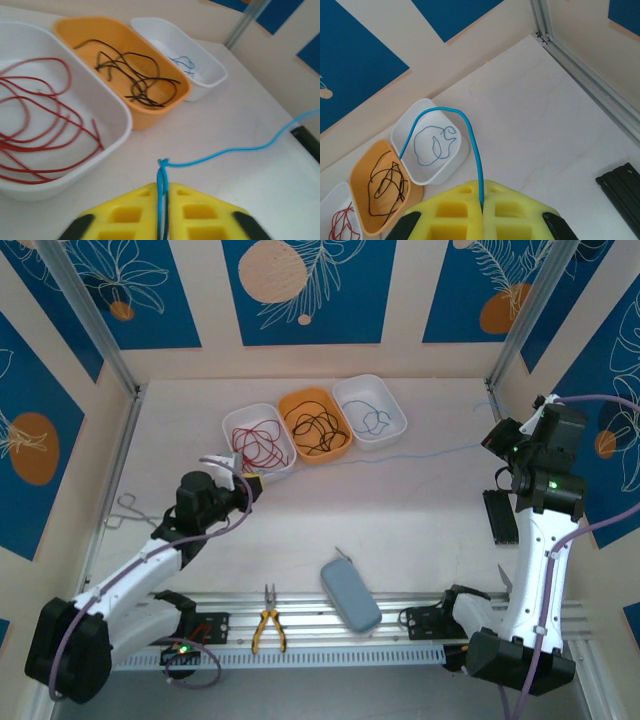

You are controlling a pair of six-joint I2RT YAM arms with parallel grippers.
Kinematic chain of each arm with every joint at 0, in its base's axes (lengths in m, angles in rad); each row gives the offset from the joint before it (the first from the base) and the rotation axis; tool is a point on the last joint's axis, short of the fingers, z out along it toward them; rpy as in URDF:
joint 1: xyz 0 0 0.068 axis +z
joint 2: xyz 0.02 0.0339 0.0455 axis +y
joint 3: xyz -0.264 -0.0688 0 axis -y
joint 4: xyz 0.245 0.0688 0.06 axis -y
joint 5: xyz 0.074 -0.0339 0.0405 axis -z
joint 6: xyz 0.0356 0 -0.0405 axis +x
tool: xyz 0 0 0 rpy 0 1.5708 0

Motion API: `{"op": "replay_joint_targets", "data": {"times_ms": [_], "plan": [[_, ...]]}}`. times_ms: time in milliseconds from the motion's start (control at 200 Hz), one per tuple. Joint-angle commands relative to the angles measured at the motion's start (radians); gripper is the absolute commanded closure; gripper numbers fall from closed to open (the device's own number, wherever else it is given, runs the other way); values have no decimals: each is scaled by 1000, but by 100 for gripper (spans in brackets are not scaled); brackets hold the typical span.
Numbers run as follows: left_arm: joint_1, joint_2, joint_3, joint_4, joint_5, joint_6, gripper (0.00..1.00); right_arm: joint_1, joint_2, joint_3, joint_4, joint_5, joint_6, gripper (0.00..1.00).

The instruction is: Untangle the cables

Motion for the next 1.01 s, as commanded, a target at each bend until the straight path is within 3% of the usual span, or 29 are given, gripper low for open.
{"op": "replay_joint_targets", "data": {"times_ms": [0, 105, 285, 550, 1000], "plan": [[14, -59, -35, -93, -126, 29, 80, -8, -22, -8, 11, -35, 13, 100], [13, -97, -50, -112, -164, 42, 79, -11, -21, -2, 13, -52, 17, 100], [13, -123, -48, -167, -254, 50, 89, -10, -20, 22, 10, -85, 24, 100], [14, -144, -29, -280, -501, 33, 89, -11, -22, 65, -4, -116, 32, 100], [13, -134, -22, -229, -422, 34, 87, -9, -17, 110, -24, -255, 59, 100]]}}
